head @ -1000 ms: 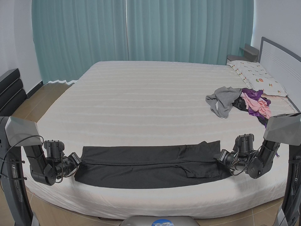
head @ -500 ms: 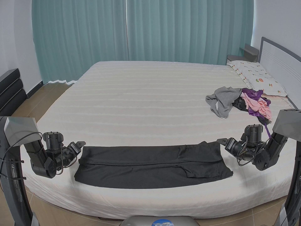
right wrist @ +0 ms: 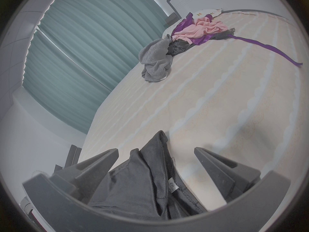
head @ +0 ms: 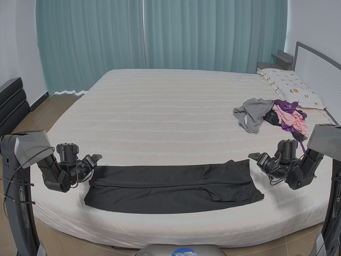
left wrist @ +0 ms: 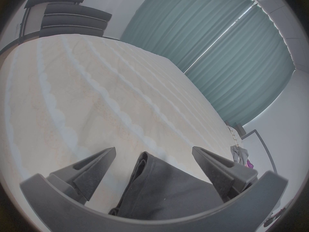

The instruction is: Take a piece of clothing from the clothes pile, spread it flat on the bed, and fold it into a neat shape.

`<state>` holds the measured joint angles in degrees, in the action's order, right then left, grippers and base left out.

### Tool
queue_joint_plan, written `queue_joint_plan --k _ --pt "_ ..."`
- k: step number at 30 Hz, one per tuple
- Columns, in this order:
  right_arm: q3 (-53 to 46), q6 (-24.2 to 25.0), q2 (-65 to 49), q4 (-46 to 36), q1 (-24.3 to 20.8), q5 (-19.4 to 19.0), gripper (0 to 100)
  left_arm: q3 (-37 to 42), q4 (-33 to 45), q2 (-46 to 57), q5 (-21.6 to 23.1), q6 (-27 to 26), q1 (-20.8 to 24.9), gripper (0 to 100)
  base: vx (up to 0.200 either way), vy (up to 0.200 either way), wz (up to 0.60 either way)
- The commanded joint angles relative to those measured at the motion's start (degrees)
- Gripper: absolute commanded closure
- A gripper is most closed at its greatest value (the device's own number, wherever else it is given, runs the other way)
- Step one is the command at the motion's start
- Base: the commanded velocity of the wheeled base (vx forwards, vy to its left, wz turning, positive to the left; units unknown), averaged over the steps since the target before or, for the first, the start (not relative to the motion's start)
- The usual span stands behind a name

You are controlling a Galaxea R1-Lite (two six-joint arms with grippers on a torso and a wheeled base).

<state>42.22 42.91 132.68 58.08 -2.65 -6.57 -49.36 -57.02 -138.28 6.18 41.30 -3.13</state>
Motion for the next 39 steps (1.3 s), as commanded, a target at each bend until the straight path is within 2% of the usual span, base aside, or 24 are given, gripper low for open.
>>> queue_joint_plan --k 1,3,4,31,32,36,39 --pt "0.06 0.16 0.56 0.20 0.10 -0.02 0 -0.91 -0.11 -1.91 0.06 -1.05 0.41 0 0.000 0.000 0.00" --pt "0.32 0.59 0.56 0.20 0.10 -0.02 0 -0.56 -0.11 -2.00 0.06 -2.63 0.41 0 0.000 0.000 0.00" --pt "0.41 1.03 0.56 0.20 0.10 -0.02 0 -0.47 -0.38 -2.17 0.06 -3.33 0.32 100 0.000 0.000 0.00" --pt "-0.20 1.03 1.35 0.20 -0.61 -0.02 0 -2.23 -0.82 -2.52 -0.73 -1.40 -0.73 100 0.000 0.000 0.00" --pt "-0.20 1.03 1.35 0.20 -0.61 -0.02 0 -2.23 -0.82 -2.44 -0.73 -1.40 -0.73 0 0.000 0.000 0.00" --pt "-0.12 1.03 1.35 0.11 -0.61 -0.02 0 -2.23 -0.82 -2.35 -0.64 -1.05 -0.73 0 0.000 0.000 0.00" --pt "-0.12 1.03 1.44 0.11 -0.61 -0.02 0 -2.85 -0.29 -0.68 -0.73 1.24 -0.91 0 0.000 0.000 0.00"
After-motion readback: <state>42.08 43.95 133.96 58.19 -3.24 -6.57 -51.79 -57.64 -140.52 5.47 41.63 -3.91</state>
